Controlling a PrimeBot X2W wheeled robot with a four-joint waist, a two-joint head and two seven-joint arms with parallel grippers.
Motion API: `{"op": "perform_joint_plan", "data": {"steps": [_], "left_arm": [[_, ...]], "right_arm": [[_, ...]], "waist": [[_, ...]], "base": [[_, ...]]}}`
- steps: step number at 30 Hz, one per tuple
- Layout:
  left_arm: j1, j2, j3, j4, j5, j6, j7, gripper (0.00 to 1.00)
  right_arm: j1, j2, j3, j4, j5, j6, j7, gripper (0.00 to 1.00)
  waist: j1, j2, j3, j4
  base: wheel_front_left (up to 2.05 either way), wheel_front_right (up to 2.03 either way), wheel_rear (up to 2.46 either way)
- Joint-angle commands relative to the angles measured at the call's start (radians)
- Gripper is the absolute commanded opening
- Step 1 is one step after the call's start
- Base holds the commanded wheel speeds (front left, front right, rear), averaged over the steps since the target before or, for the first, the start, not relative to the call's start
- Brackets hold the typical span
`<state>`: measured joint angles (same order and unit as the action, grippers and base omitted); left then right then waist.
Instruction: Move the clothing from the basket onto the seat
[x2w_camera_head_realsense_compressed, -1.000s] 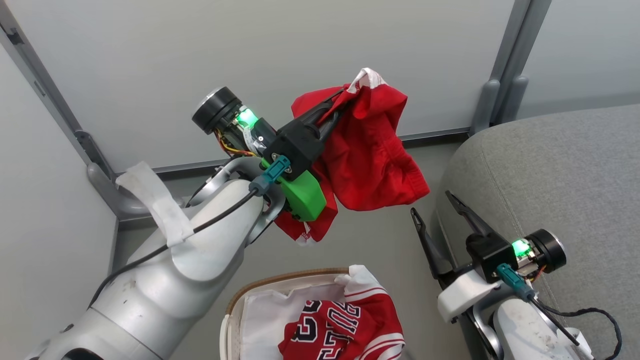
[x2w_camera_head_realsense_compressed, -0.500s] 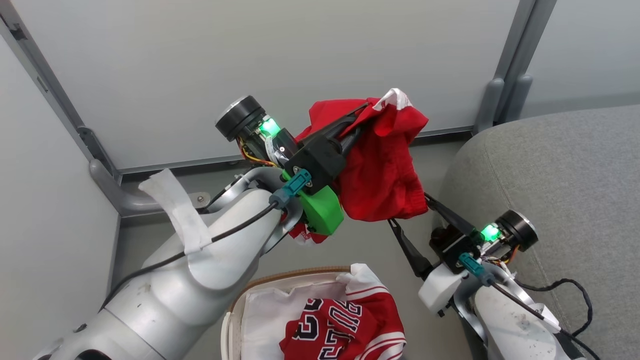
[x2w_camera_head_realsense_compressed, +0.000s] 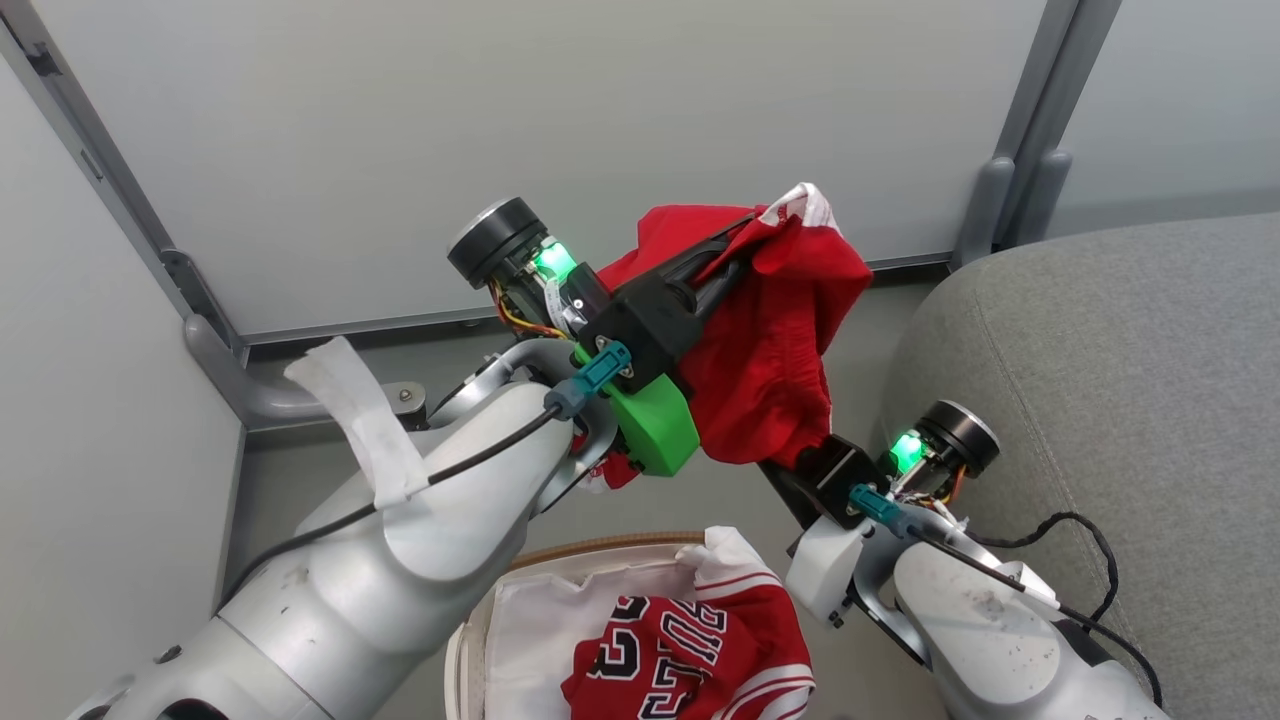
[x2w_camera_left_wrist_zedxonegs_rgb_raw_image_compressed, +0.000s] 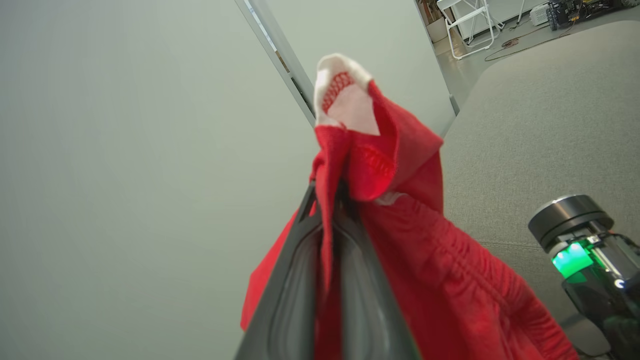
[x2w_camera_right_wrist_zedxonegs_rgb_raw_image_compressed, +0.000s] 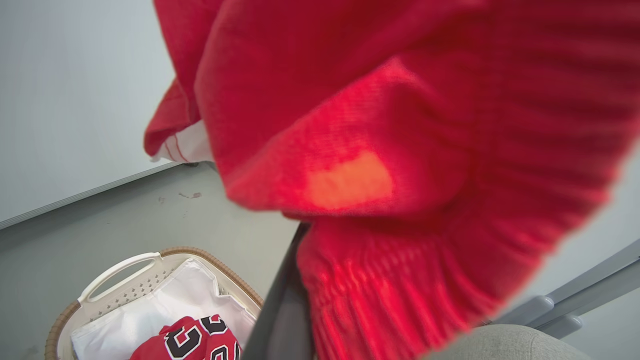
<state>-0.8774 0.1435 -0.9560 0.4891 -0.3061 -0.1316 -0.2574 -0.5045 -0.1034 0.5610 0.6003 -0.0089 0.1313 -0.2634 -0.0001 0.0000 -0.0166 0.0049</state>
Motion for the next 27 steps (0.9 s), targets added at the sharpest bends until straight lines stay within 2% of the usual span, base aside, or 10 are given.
{"op": "perform_joint_plan", "data": {"steps": [1, 10, 11, 12, 13, 14, 15, 27], "left_arm": [[0.002, 0.007, 0.006, 0.005, -0.007, 0.005, -0.006, 0.00], [0.047, 0.024, 0.030, 0.029, -0.041, 0.011, -0.007, 0.00], [0.054, 0.025, 0.034, 0.032, -0.045, 0.012, -0.008, 0.04], [0.060, 0.026, 0.038, 0.033, -0.049, 0.014, -0.008, 0.15], [0.070, 0.026, 0.042, 0.035, -0.055, 0.016, -0.008, 0.38], [0.077, 0.025, 0.048, 0.033, -0.061, 0.017, -0.008, 0.87], [0.089, 0.024, 0.057, 0.031, -0.068, 0.019, -0.008, 1.00], [0.309, 0.005, 0.182, 0.001, -0.108, 0.039, -0.007, 1.00]], "right_arm": [[-0.008, -0.003, 0.003, -0.007, 0.010, -0.001, -0.002, 0.00], [0.027, -0.012, -0.026, -0.059, 0.021, -0.001, -0.002, 0.00], [0.030, -0.011, -0.035, -0.065, 0.023, -0.001, -0.002, 0.00], [0.032, -0.010, -0.043, -0.070, 0.026, -0.001, -0.002, 0.00], [0.036, -0.007, -0.052, -0.078, 0.026, -0.001, -0.002, 0.00], [0.040, -0.006, -0.056, -0.083, 0.026, -0.001, -0.002, 0.00], [0.046, -0.005, -0.062, -0.089, 0.024, -0.001, -0.002, 0.00], [0.076, -0.005, -0.145, -0.153, 0.009, -0.001, -0.002, 0.00]], "waist": [[0.0001, 0.0000, -0.001, 0.000], [0.0001, 0.0000, -0.004, -0.008], [0.0001, 0.0000, -0.004, -0.009], [0.0001, 0.0000, -0.005, -0.010], [0.0001, 0.0000, -0.005, -0.011], [0.0001, 0.0000, -0.005, -0.012], [0.0001, 0.0000, -0.005, -0.013], [0.0001, 0.0000, 0.000, -0.019]], "base": [[0.00, 0.00, 0.00], [0.00, 0.00, 0.00], [0.00, 0.00, 0.00], [0.00, 0.00, 0.00], [0.00, 0.00, 0.00], [0.00, 0.00, 0.00], [0.00, 0.00, 0.00], [0.00, 0.00, 0.00]]}}
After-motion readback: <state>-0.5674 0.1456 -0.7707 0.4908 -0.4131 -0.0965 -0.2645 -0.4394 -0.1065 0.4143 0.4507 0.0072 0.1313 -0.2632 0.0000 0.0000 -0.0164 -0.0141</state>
